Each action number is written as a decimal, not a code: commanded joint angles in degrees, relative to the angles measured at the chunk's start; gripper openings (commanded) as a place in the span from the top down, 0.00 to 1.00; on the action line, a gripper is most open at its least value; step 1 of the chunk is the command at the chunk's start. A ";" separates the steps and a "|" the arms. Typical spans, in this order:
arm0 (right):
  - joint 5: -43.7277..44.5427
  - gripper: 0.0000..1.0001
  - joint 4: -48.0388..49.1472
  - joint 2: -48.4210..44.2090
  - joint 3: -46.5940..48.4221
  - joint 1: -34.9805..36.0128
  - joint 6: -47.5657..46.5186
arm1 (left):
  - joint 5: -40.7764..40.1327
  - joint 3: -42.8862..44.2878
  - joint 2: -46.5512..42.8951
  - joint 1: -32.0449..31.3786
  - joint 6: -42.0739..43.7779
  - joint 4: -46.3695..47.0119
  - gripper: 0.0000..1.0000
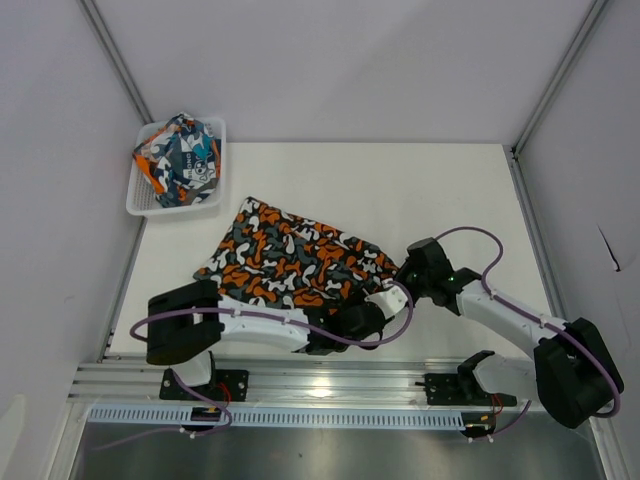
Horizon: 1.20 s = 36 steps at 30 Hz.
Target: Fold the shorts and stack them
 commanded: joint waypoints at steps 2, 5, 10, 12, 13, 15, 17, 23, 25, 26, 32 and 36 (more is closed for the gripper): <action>-0.29 1.00 1.01 -3.16 -0.97 -0.05 0.45 | 0.47 2.96 3.80 0.34 0.82 1.37 0.53; -0.38 1.00 1.10 -3.43 -1.32 -0.40 0.80 | 1.44 3.66 4.86 0.69 0.90 1.63 0.63; -0.90 1.00 2.76 -3.34 -2.73 -0.57 1.15 | 1.09 4.02 5.22 1.22 0.47 1.19 0.90; -1.26 0.98 4.43 -3.42 -3.52 -0.75 1.41 | 1.18 3.67 4.86 1.49 -0.06 1.89 1.00; -1.43 0.96 5.05 -3.34 -4.39 -0.92 1.41 | 1.35 3.40 4.17 1.66 -0.15 2.25 1.00; -2.05 0.89 6.89 -3.60 -5.36 -1.54 1.50 | 1.71 2.35 3.46 1.92 -0.50 3.13 1.00; -3.18 0.80 8.04 -3.78 -6.86 -2.24 1.42 | 2.06 1.56 2.32 2.36 -1.03 3.56 1.00; -3.19 0.43 10.41 -5.09 -10.19 -2.68 2.73 | 3.11 1.38 1.09 3.33 -2.26 3.66 1.00; -2.75 0.36 11.47 -5.80 -11.25 -2.77 3.52 | 3.81 1.29 0.91 3.51 -2.44 3.83 1.00; -2.66 0.31 11.99 -5.97 -12.56 -2.86 3.87 | 4.43 1.20 0.65 3.59 -2.44 4.18 1.00; -4.42 0.25 27.71 -7.29 -20.30 -4.96 7.56 | 5.57 0.50 -0.67 3.51 -2.44 4.27 1.00; -2.93 0.26 29.92 -7.29 -20.75 -5.58 7.21 | 6.54 -0.29 -1.46 3.51 -2.70 5.06 1.00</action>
